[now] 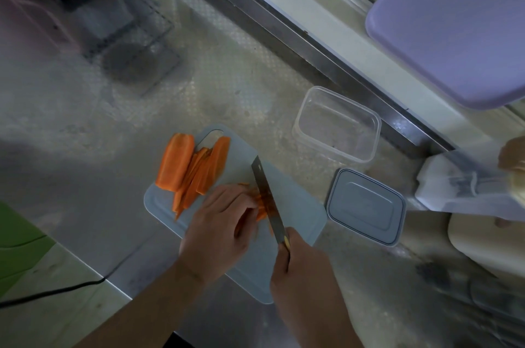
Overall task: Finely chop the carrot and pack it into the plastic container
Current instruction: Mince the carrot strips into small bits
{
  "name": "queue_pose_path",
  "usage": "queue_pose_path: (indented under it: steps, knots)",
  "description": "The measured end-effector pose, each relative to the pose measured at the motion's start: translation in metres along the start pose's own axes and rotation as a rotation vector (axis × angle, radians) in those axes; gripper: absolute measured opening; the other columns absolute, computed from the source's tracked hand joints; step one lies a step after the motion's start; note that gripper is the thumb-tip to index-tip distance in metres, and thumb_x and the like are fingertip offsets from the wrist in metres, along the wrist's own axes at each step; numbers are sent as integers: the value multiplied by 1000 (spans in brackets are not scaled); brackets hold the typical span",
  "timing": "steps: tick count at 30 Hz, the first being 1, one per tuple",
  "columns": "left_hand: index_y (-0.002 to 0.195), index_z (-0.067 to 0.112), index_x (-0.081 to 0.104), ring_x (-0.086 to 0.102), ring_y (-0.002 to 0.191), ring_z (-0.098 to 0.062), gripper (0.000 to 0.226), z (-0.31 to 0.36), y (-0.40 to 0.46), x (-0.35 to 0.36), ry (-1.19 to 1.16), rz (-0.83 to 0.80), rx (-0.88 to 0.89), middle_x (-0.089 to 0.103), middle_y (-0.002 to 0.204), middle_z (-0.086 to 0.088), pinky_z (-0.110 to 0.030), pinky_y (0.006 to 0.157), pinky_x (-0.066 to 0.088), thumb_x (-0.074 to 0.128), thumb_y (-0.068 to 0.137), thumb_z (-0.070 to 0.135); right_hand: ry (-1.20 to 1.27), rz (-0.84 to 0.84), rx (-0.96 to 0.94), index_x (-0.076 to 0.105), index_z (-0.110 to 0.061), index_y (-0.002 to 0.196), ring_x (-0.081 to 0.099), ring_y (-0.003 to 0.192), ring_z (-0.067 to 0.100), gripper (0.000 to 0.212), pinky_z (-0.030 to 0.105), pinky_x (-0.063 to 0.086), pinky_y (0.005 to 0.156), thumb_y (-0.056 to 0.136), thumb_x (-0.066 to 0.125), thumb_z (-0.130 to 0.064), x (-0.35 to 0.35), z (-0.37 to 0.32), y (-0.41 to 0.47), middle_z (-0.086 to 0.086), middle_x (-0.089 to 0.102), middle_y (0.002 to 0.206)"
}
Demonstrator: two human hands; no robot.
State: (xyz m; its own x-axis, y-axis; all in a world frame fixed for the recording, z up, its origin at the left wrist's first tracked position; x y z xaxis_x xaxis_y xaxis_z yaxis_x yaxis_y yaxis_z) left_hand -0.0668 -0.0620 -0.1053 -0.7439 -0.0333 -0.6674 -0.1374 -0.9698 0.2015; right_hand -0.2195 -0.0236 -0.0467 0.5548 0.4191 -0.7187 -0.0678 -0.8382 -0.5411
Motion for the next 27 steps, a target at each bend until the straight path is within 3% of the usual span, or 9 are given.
queue_pose_path:
  steps: [6,11,17,20,24,27]
  knots:
    - [92,14,72,62,106,-14,7,1,1,-2,5,-5,-4,69,104,4,-16,105,39,77,90,9,32,13,24,47,-33,99,60,57,14,13,30,46,51,106,36,-33,11,0,5,0,57,65]
    - [94,16,72,63,108,-13,4,-1,-1,-1,8,-17,-18,69,107,6,-18,105,40,75,93,13,91,38,4,47,-33,91,55,48,13,17,26,37,44,106,40,-32,2,2,-3,3,54,57]
    - [96,16,72,61,110,-12,2,0,-2,0,12,-18,-18,69,109,6,-15,107,36,73,94,15,-6,-5,24,48,-29,94,60,58,14,15,26,44,49,106,39,-30,3,0,-4,-1,58,67]
    - [95,15,72,62,108,-14,4,-2,-2,2,23,-27,-23,69,109,5,-19,104,41,75,92,13,-11,6,61,44,-30,89,61,63,13,17,28,47,53,104,37,-28,9,-3,0,-1,58,70]
    - [94,15,72,63,109,-14,5,-2,-2,1,17,-35,-19,69,108,5,-16,106,38,75,92,12,52,53,47,44,-30,91,58,55,15,16,37,49,51,105,37,-31,17,-3,2,1,55,63]
    - [96,16,72,62,110,-13,5,-2,-2,1,11,-39,-28,69,110,6,-15,108,35,76,93,13,97,79,24,48,-31,91,56,52,14,18,33,46,48,106,38,-33,14,-1,-1,1,53,59]
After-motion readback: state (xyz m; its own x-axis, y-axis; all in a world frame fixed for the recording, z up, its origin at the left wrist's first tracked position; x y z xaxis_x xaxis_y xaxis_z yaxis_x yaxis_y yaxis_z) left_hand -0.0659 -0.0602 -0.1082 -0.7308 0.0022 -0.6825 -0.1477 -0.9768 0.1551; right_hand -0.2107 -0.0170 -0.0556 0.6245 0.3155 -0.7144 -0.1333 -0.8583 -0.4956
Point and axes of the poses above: each hand's wrist, its own y-axis towards the middle knuckle, its own x-axis out of the palm, z = x × y, the point moved 4 cm from there along y, towards the middle knuckle
